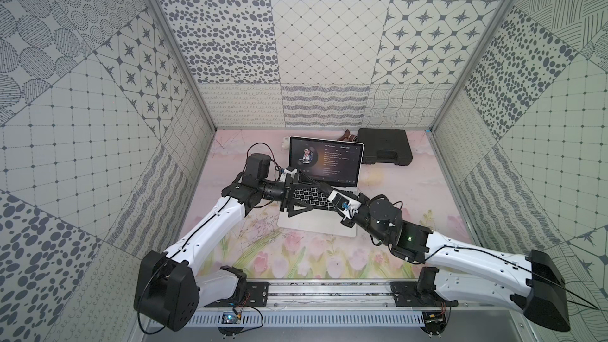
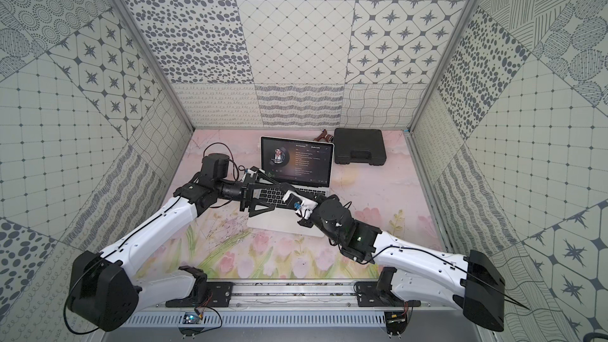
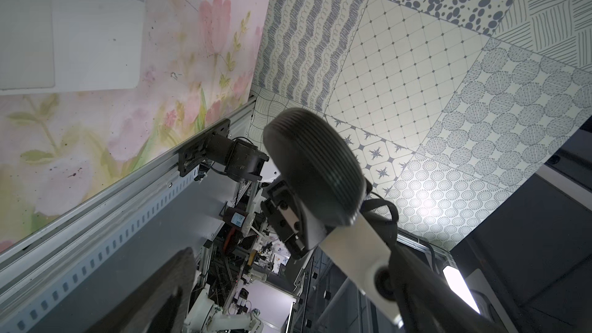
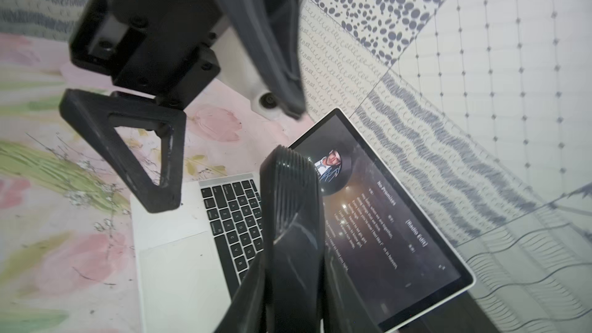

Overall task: Remove the wireless mouse receiver from the laptop
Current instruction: Adjust the mouse as needed.

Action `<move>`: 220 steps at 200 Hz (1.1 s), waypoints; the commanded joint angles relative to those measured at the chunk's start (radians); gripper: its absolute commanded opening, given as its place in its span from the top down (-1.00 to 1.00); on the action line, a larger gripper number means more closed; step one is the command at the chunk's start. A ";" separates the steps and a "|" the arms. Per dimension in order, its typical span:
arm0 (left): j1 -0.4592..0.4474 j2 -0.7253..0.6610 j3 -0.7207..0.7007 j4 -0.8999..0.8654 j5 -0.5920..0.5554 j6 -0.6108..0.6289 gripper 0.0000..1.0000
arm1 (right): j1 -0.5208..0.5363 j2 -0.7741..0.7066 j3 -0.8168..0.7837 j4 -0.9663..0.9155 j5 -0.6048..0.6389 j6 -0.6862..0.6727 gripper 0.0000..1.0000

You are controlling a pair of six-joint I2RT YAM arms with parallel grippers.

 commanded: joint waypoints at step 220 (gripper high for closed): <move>-0.027 -0.180 -0.001 0.209 0.028 0.416 -0.94 | -0.314 0.041 0.098 0.149 -1.067 1.221 0.69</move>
